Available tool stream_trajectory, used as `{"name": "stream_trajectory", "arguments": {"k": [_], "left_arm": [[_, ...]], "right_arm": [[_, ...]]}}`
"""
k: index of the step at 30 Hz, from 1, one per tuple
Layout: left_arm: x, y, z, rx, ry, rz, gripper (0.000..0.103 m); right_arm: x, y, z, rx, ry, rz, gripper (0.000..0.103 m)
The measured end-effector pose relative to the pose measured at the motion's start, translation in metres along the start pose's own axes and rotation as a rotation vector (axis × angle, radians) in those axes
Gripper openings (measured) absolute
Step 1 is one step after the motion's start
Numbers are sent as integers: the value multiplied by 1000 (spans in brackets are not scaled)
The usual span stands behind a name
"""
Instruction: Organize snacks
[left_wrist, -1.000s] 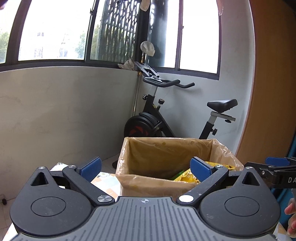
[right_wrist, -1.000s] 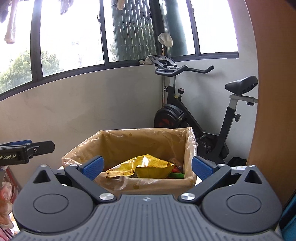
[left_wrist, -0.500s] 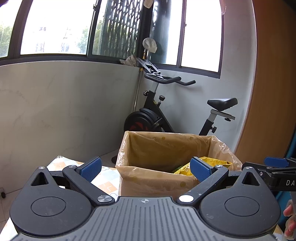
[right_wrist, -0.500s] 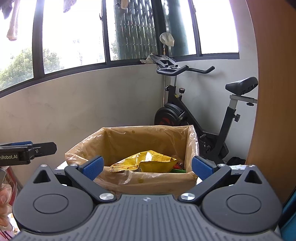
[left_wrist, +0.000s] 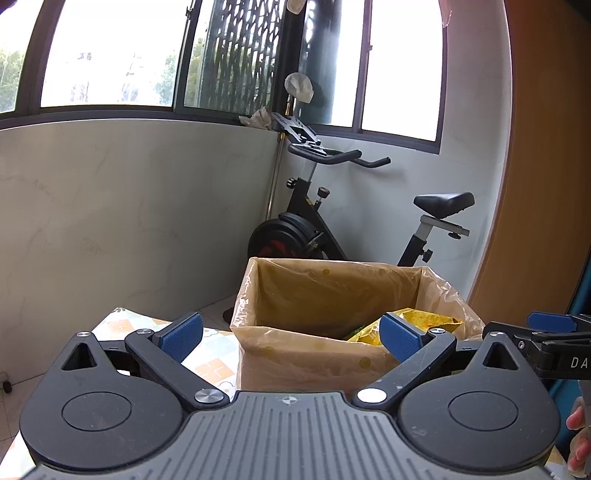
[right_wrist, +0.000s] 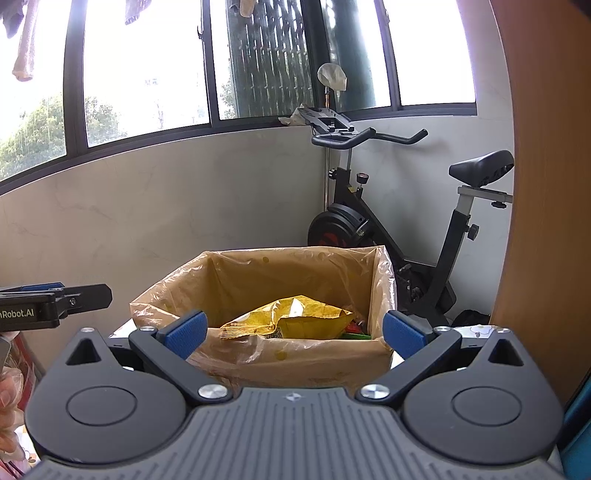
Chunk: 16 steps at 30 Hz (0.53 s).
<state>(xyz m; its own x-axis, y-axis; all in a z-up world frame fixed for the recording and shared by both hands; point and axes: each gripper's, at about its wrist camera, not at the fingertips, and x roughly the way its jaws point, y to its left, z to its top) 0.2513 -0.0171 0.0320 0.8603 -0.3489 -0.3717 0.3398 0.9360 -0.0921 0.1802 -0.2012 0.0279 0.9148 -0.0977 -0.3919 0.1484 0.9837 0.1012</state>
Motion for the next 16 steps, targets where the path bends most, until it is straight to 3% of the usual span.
{"name": "stream_trajectory", "arguments": {"k": [16], "left_arm": [[1, 4, -2, 2, 0, -5, 102]], "right_arm": [[0, -3, -3, 8, 1, -1, 103]]}}
